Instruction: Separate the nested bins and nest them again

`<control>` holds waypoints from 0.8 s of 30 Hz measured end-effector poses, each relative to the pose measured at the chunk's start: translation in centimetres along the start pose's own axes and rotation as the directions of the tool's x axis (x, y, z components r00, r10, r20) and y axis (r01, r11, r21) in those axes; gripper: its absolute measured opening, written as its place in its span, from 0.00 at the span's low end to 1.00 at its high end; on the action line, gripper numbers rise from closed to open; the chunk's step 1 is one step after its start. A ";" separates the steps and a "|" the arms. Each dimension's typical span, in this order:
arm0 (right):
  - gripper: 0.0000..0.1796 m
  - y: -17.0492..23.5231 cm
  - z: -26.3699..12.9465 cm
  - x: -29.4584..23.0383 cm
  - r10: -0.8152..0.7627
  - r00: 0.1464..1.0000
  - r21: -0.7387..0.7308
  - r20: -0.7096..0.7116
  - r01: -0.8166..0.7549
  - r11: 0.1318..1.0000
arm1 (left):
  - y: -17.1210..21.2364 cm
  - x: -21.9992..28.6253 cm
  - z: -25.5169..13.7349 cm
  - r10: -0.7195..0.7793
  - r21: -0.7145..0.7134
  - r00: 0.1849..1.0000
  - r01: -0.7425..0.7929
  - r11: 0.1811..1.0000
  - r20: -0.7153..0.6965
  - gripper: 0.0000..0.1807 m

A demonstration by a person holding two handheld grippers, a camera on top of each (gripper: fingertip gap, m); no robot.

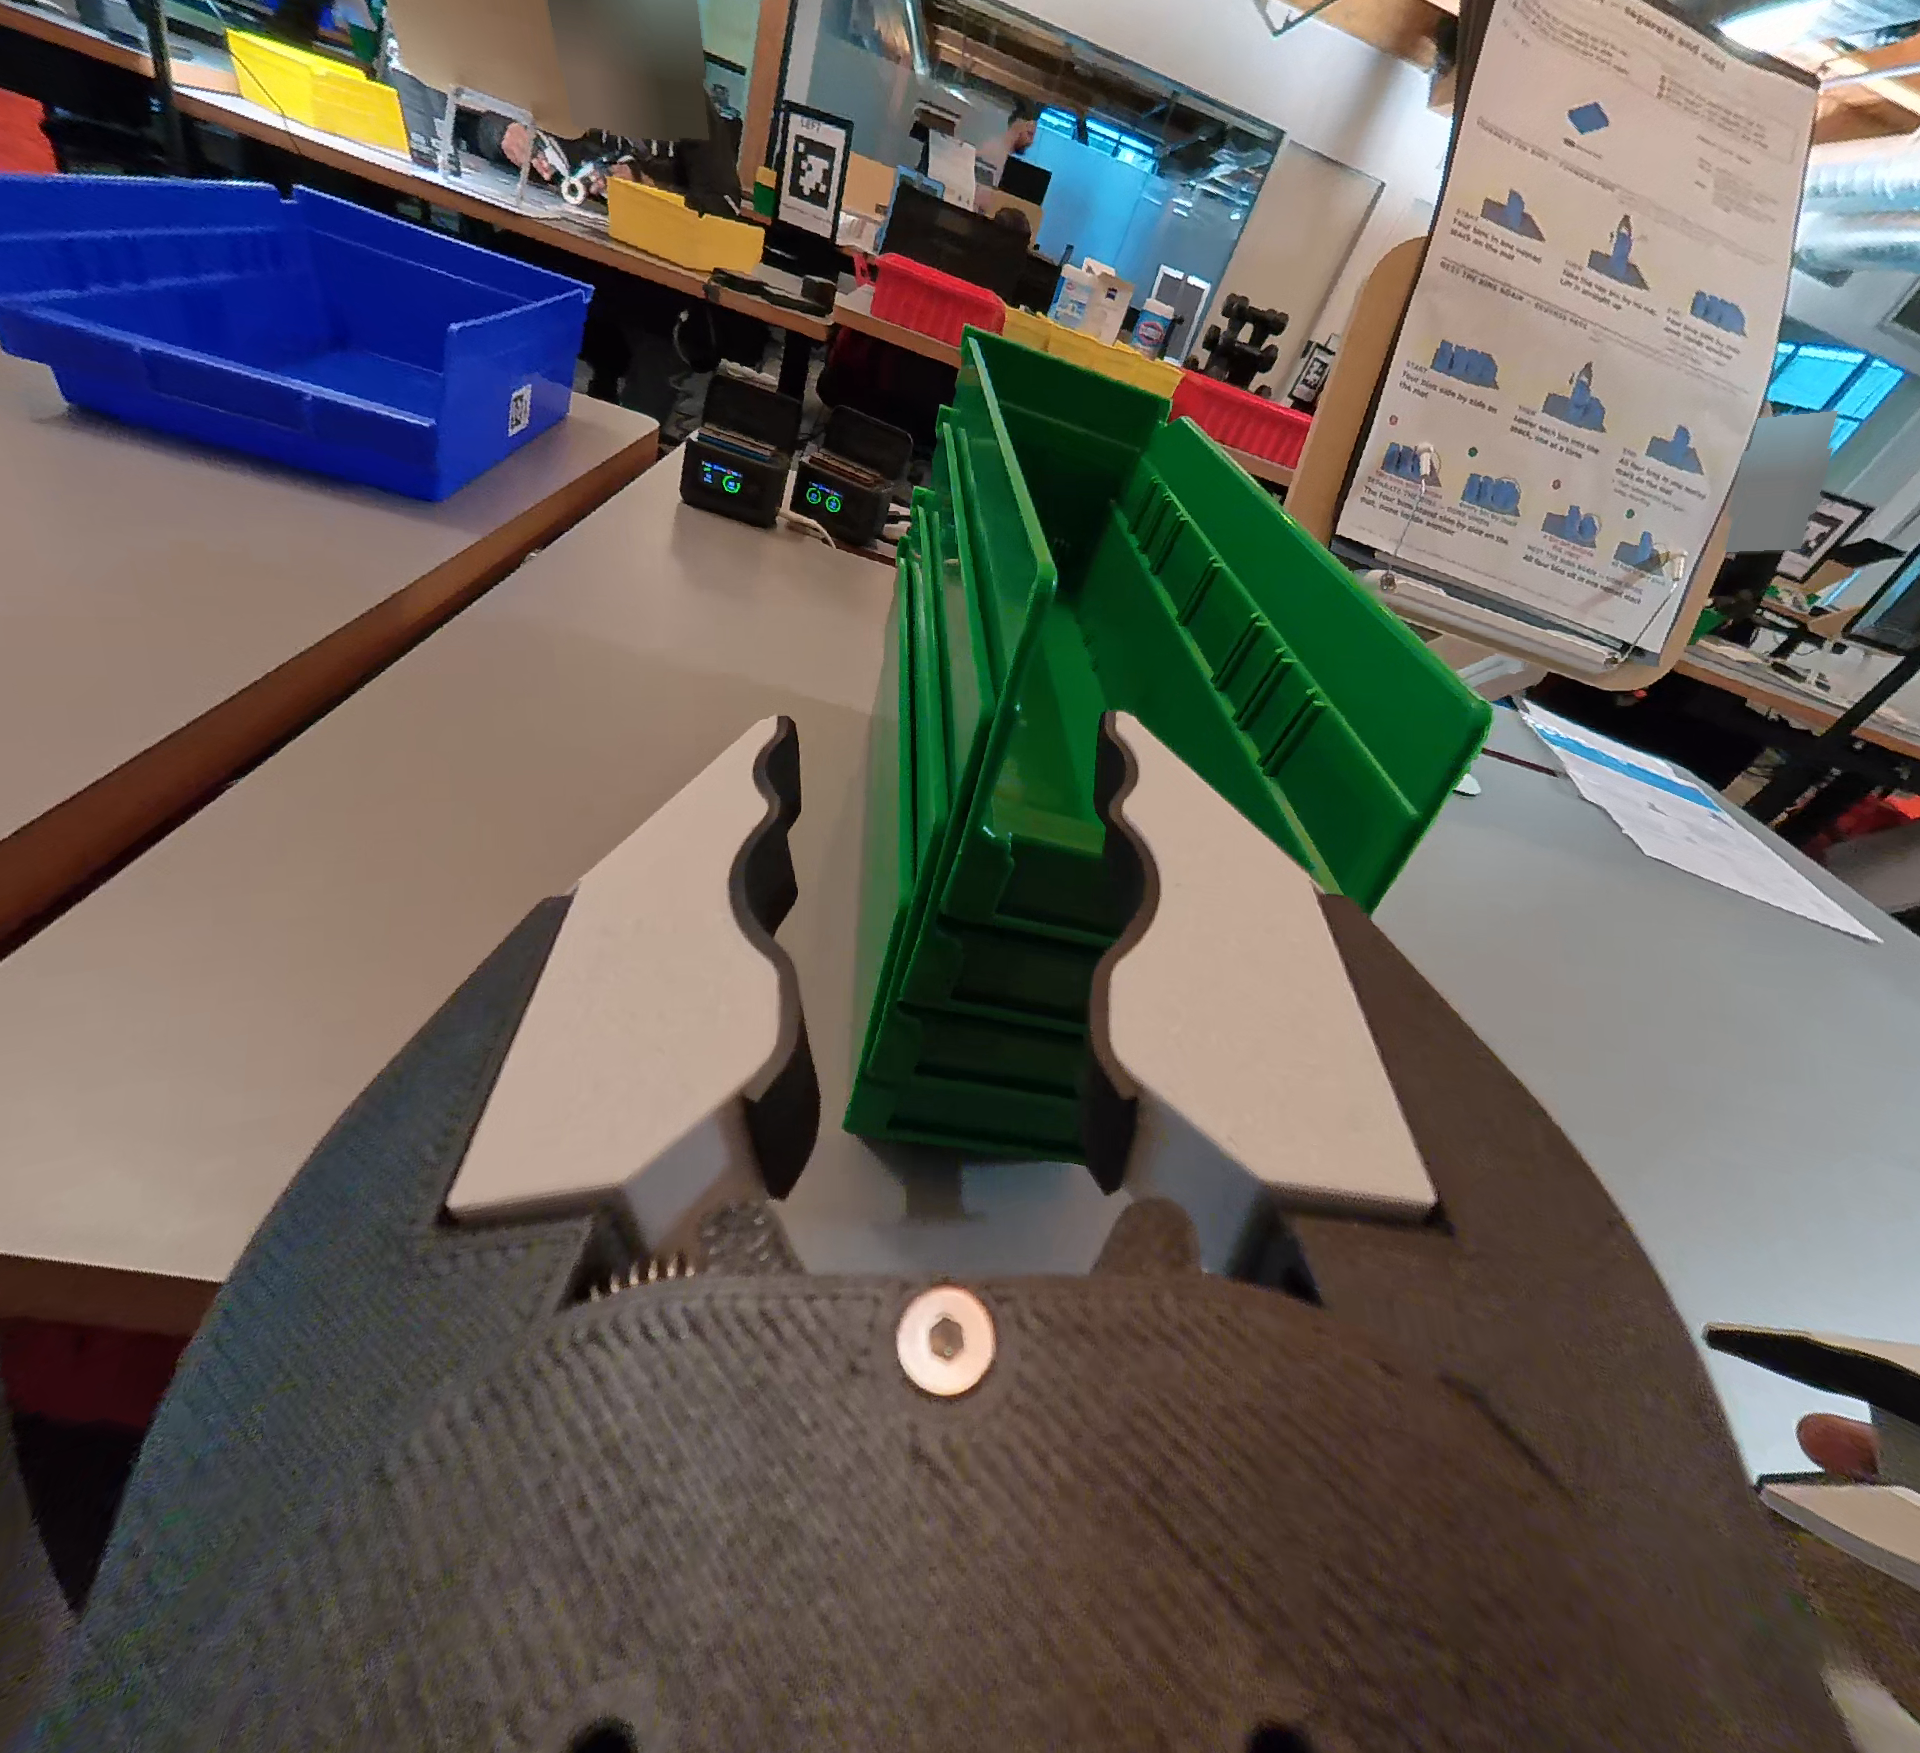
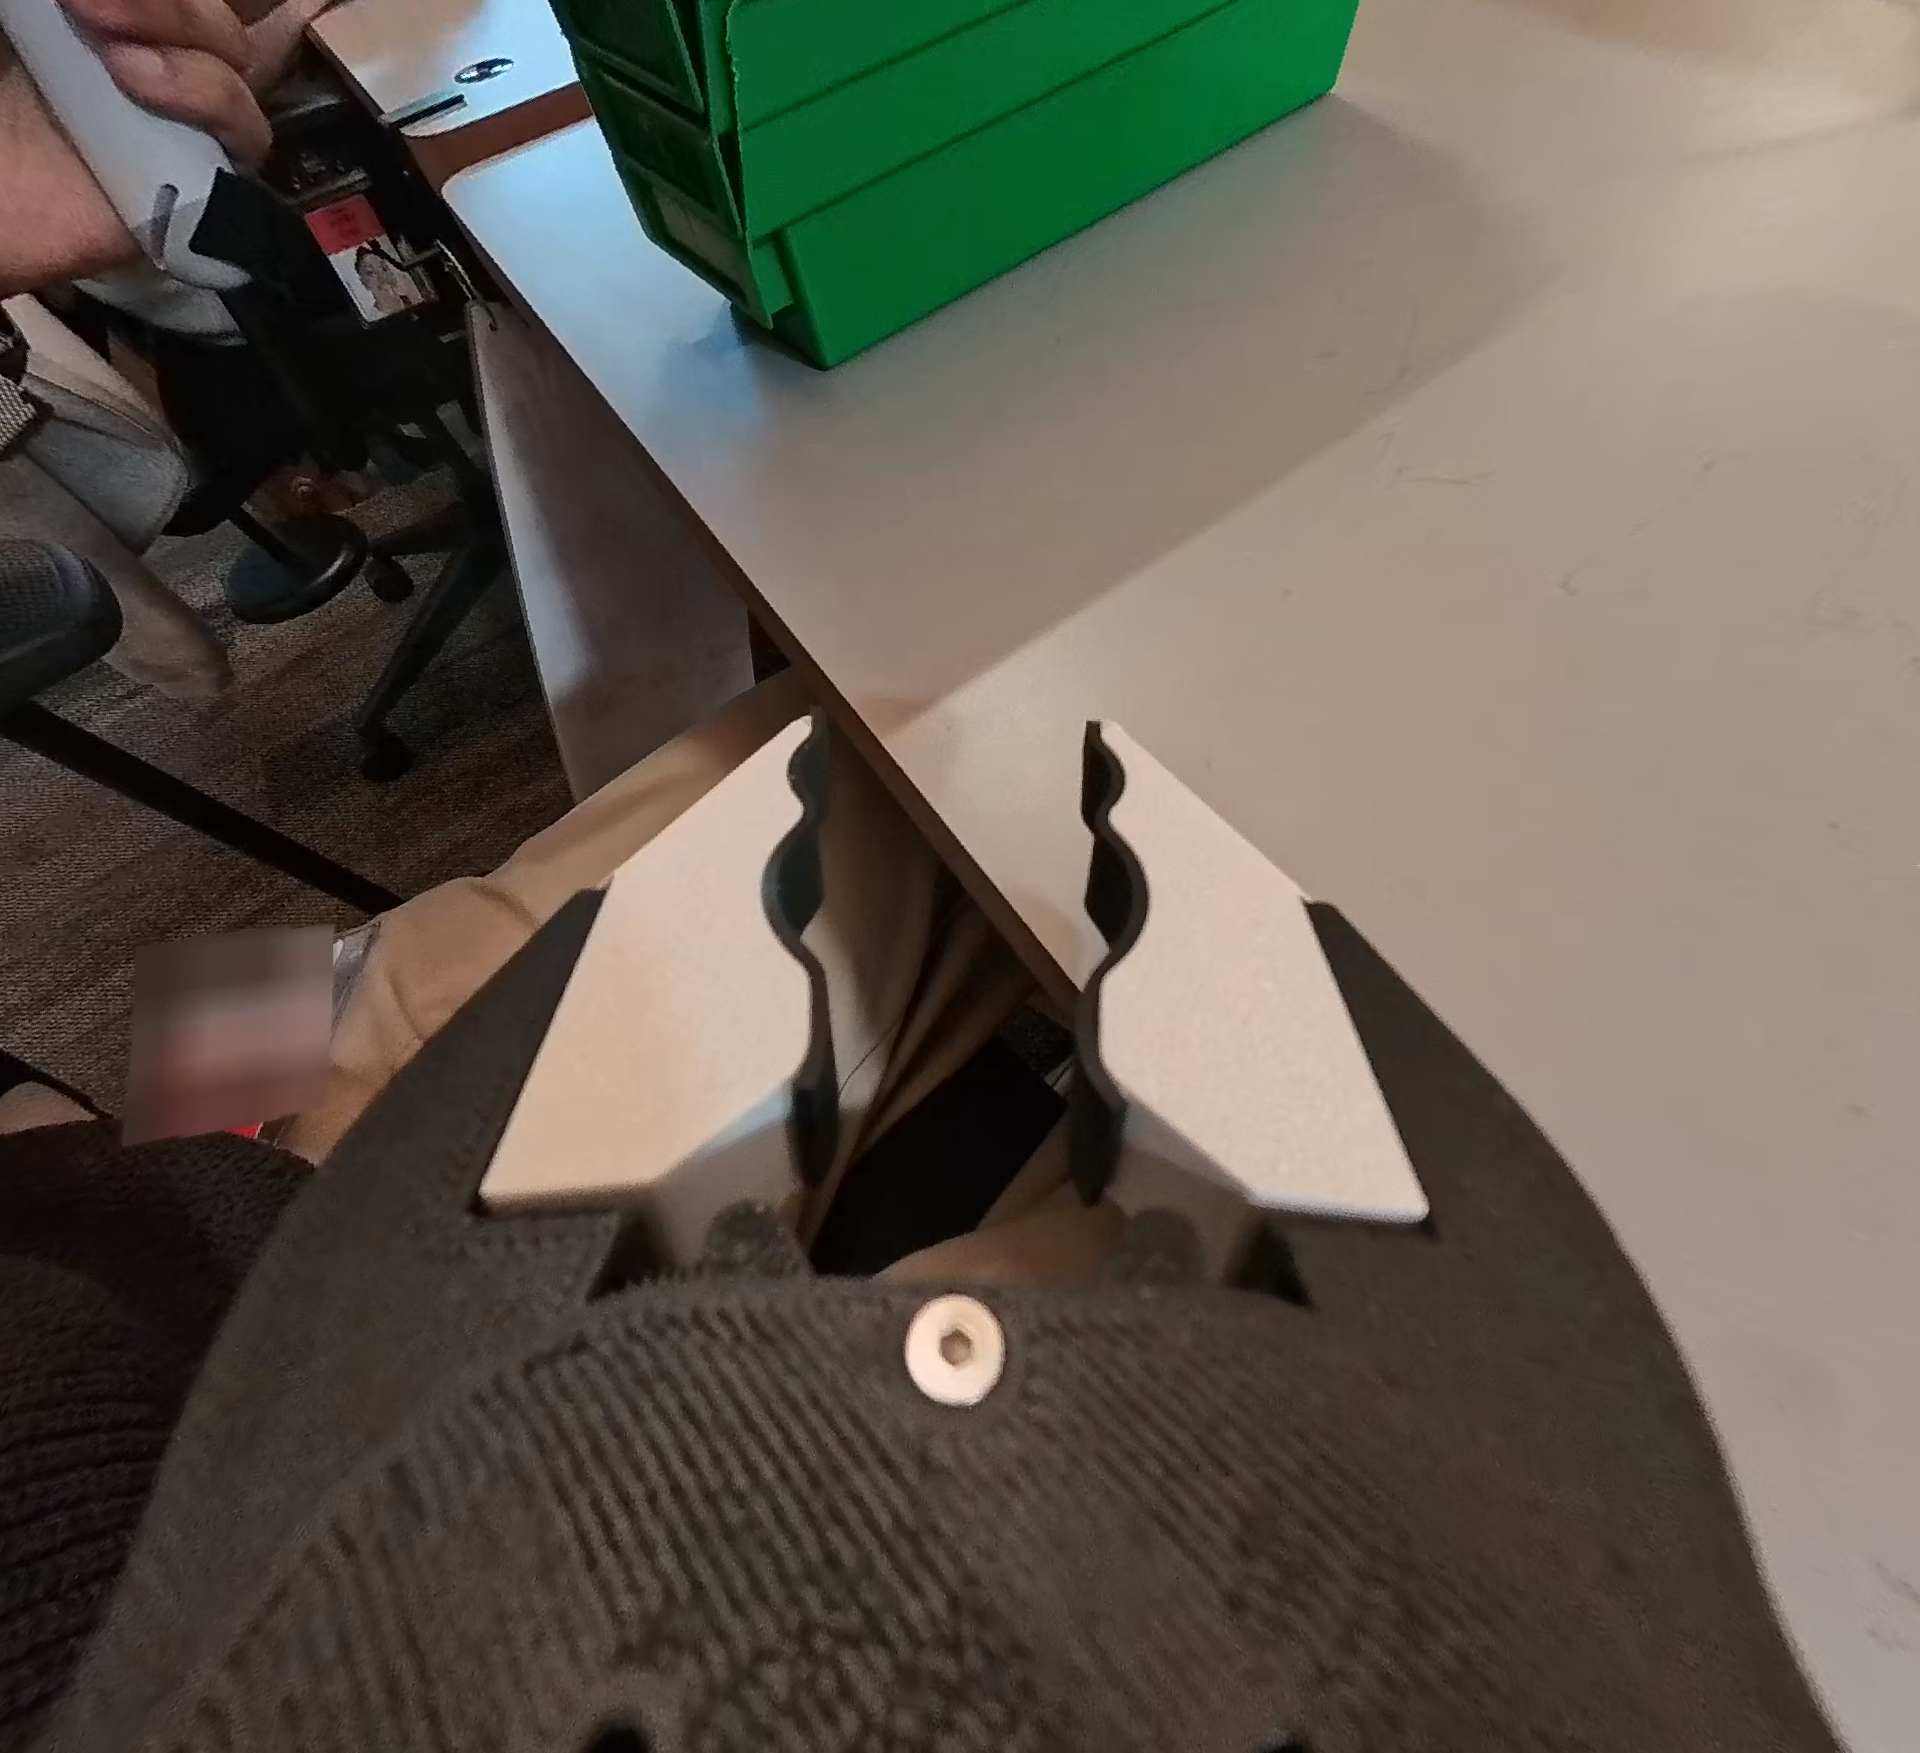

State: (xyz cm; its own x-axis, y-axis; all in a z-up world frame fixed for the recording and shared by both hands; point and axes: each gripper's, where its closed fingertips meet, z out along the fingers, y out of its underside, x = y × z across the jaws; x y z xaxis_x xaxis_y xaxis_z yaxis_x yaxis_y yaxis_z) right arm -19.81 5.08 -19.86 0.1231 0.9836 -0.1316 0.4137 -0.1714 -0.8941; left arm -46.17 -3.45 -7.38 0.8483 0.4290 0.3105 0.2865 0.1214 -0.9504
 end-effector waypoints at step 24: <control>0.26 0.3 0.1 0.0 -0.005 1.000 -0.015 0.001 0.005 1.000 | 0.1 1.3 -0.1 0.009 0.009 0.997 -0.009 1.000 -0.073 0.34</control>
State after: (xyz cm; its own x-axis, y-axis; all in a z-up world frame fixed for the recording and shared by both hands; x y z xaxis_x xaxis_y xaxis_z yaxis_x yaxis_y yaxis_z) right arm -19.82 5.00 -20.16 0.1201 0.9846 -0.1271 0.4274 -0.1669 -0.8885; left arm -45.01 -2.94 -7.04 0.8810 0.3640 0.3023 0.2752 0.1255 -0.9532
